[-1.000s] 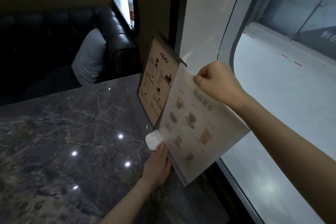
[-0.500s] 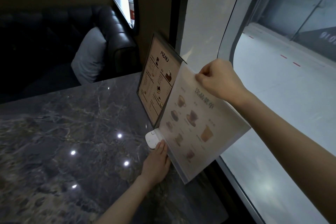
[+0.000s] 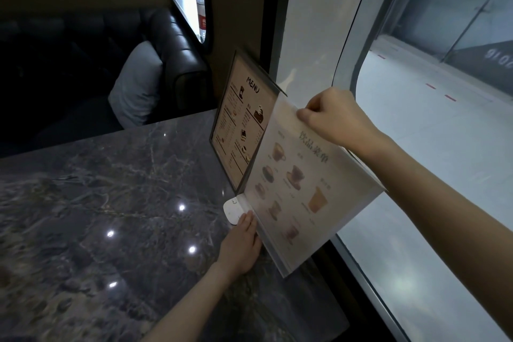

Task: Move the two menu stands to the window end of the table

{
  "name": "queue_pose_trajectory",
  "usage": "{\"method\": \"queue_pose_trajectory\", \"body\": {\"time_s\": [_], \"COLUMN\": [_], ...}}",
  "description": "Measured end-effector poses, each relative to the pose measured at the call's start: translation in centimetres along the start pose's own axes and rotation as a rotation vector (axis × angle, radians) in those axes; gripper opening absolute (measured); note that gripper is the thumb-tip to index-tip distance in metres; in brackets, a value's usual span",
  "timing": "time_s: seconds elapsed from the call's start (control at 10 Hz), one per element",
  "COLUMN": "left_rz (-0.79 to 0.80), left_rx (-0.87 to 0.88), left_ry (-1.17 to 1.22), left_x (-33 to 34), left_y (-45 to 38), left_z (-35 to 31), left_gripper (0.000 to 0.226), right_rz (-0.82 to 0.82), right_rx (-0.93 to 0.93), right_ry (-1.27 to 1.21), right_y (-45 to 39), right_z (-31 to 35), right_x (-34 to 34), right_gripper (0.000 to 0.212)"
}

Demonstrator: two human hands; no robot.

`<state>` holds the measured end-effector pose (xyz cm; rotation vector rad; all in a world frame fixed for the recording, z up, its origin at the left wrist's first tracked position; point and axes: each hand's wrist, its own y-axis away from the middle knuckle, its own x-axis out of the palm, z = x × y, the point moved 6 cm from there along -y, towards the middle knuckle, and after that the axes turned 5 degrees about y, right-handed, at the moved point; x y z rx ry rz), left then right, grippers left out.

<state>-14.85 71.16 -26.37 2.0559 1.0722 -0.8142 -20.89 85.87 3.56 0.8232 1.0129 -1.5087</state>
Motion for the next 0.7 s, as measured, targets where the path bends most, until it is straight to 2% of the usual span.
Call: {"method": "queue_pose_trajectory", "body": {"time_s": [0.2, 0.3, 0.4, 0.5, 0.7], "left_rz": [0.056, 0.023, -0.110, -0.220, -0.464], "left_rx": [0.002, -0.028, -0.073, -0.080, -0.147], "left_ry": [-0.066, -0.051, 0.036, 0.099, 0.273], "left_x": [-0.9, -3.0, -6.8, -10.7, -18.8], "left_y": [0.0, 0.5, 0.9, 1.9, 4.7], "left_z": [0.1, 0.3, 0.9, 1.7, 6.6], "left_gripper": [0.057, 0.053, 0.044, 0.034, 0.039], "right_rz": [0.003, -0.071, -0.167, -0.172, -0.132], "right_rx": [0.002, -0.113, -0.278, -0.350, -0.304], "right_ry": [0.033, 0.095, 0.123, 0.034, -0.442], "right_y": [-0.1, 0.3, 0.7, 1.1, 1.6], "right_z": [0.3, 2.2, 5.4, 8.4, 14.0], "right_x": [0.6, -0.1, -0.2, 1.2, 6.6], "right_gripper": [0.043, 0.042, 0.034, 0.028, 0.014]}}
